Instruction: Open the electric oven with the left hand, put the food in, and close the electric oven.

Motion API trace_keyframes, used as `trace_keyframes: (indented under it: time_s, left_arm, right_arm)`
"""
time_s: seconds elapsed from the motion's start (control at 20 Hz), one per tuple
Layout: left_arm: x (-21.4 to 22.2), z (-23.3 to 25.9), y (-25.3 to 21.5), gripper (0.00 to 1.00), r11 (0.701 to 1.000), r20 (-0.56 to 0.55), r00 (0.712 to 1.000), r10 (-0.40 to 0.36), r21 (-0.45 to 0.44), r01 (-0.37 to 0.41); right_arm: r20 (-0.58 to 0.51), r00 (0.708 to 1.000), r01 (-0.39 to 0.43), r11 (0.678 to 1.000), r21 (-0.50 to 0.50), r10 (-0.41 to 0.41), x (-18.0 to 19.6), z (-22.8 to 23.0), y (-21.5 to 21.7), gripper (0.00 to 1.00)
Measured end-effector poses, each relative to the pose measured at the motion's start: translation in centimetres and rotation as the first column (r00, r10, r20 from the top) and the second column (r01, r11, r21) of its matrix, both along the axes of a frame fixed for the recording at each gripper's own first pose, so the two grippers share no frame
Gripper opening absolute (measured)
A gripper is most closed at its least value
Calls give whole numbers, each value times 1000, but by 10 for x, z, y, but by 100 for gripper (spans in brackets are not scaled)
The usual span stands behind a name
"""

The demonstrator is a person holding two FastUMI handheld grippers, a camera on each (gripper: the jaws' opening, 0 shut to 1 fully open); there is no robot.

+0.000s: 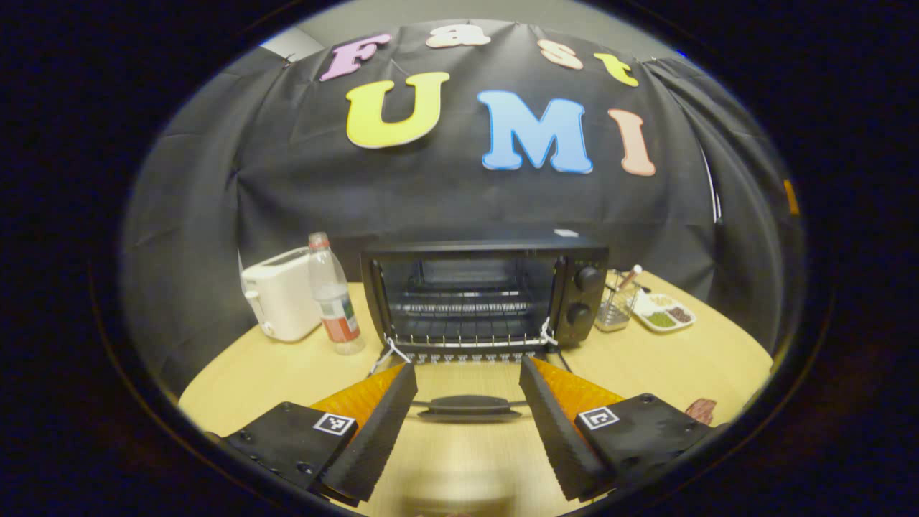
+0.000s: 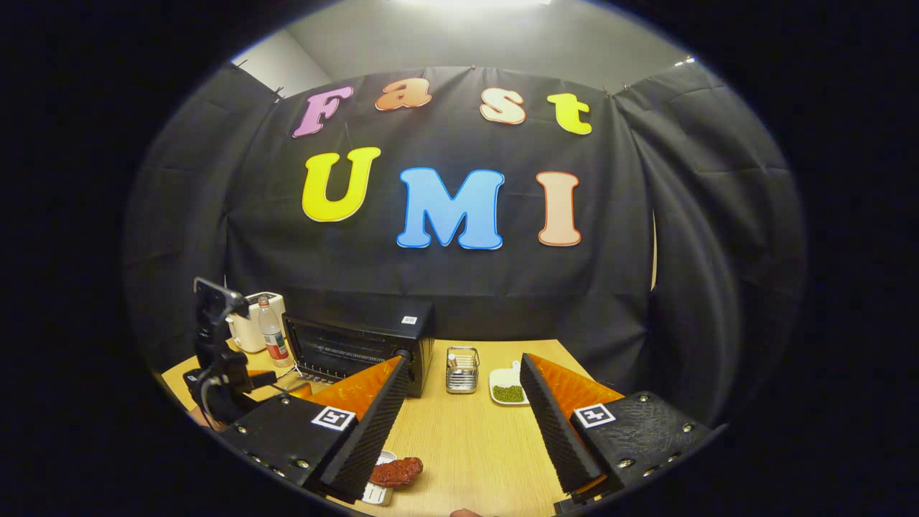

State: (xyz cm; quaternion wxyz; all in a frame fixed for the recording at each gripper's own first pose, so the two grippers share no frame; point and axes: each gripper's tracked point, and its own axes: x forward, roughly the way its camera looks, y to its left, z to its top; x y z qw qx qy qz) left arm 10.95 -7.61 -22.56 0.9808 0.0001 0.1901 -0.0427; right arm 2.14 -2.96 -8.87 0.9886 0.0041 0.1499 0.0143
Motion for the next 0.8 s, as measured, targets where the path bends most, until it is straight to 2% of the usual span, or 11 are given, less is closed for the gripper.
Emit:
trace_keyframes:
  time_s: [0.2,0.3,0.35,0.45,0.5,0.55,0.75,0.8]
  left_arm:
    - [-7,69,10,100,1000,132,991,11,-15,-9]
    - [-14,101,19,97,999,187,982,31,-30,-26]
    - [-20,116,25,90,999,212,976,43,-36,-37]
    - [-31,143,36,91,997,258,964,68,-43,-59]
    - [-37,152,41,97,996,275,958,80,-45,-71]
    - [-42,162,48,97,995,287,953,94,-48,-84]
    - [-61,184,67,90,990,317,939,136,-65,-121]
    - [-64,187,71,100,990,322,936,143,-61,-131]
  right_arm:
    - [-60,997,-38,997,62,41,7,-26,8,95]
    - [-110,992,-44,994,102,55,10,-43,9,95]
    - [-136,989,-43,991,128,61,11,-51,9,95]
    - [-187,980,-34,984,173,66,14,-66,8,96]
    - [-208,975,-32,980,195,73,15,-74,9,95]
    - [-235,969,-28,977,214,79,16,-80,10,95]
    - [-320,939,-26,953,303,127,10,-108,21,96]
    - [-343,929,-21,949,316,135,8,-117,23,96]
